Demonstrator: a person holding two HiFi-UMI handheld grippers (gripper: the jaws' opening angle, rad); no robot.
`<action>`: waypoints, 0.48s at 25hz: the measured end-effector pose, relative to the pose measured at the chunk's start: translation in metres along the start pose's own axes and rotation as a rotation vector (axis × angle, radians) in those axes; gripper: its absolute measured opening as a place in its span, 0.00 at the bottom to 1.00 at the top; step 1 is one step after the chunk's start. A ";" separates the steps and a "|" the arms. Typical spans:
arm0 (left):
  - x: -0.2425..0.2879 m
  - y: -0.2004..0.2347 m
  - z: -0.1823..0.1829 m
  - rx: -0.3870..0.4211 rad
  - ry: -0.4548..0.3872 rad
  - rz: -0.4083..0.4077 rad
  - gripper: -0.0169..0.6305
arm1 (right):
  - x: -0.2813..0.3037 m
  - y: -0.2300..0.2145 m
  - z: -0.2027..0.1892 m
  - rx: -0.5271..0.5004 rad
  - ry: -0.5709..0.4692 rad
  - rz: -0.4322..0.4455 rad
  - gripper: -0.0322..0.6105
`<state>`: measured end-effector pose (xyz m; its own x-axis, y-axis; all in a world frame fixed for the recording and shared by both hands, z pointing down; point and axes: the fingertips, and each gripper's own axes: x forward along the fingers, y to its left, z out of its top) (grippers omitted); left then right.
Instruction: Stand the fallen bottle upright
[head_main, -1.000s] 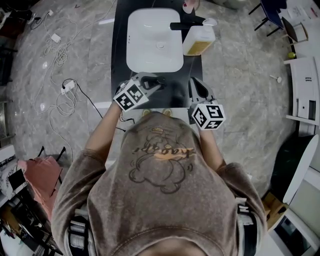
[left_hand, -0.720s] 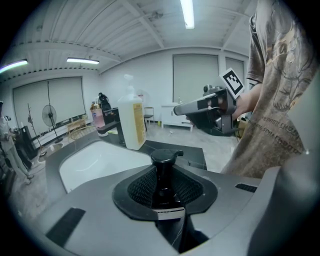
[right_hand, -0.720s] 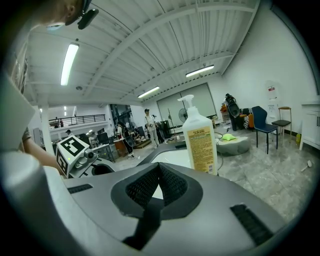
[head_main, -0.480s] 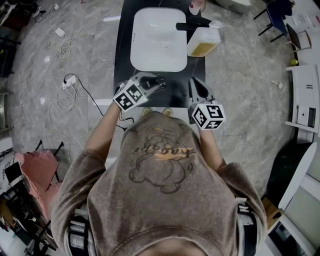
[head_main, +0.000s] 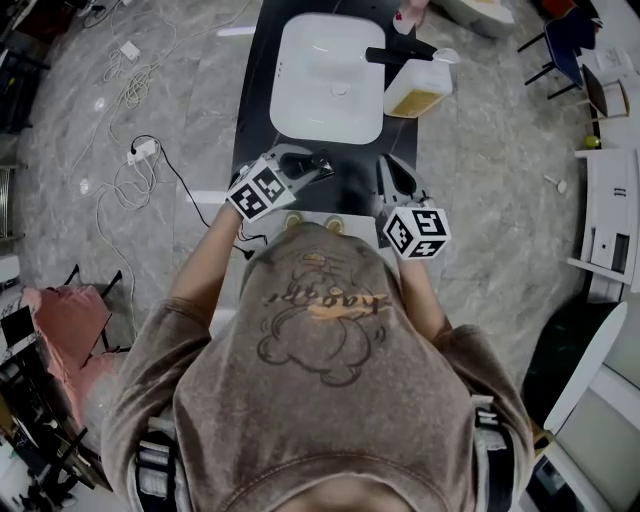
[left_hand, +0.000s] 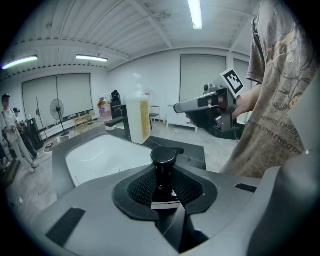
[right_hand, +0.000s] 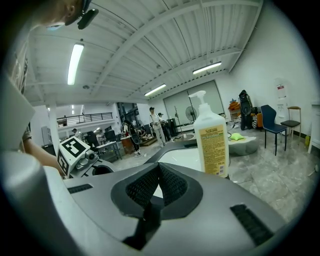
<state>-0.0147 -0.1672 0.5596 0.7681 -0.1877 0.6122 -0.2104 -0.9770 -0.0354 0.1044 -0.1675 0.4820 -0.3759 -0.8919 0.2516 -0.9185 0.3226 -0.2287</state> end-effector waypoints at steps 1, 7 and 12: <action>-0.001 0.000 -0.002 -0.007 0.005 0.003 0.18 | 0.001 0.001 0.000 -0.002 0.001 0.005 0.05; -0.004 -0.001 -0.001 -0.036 -0.013 0.016 0.18 | 0.005 0.010 0.000 -0.013 0.012 0.040 0.05; -0.009 -0.002 -0.003 -0.049 -0.001 0.022 0.16 | 0.009 0.015 -0.001 -0.018 0.017 0.065 0.05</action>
<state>-0.0229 -0.1637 0.5570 0.7635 -0.2095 0.6109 -0.2571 -0.9663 -0.0100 0.0874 -0.1705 0.4822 -0.4363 -0.8637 0.2524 -0.8942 0.3850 -0.2283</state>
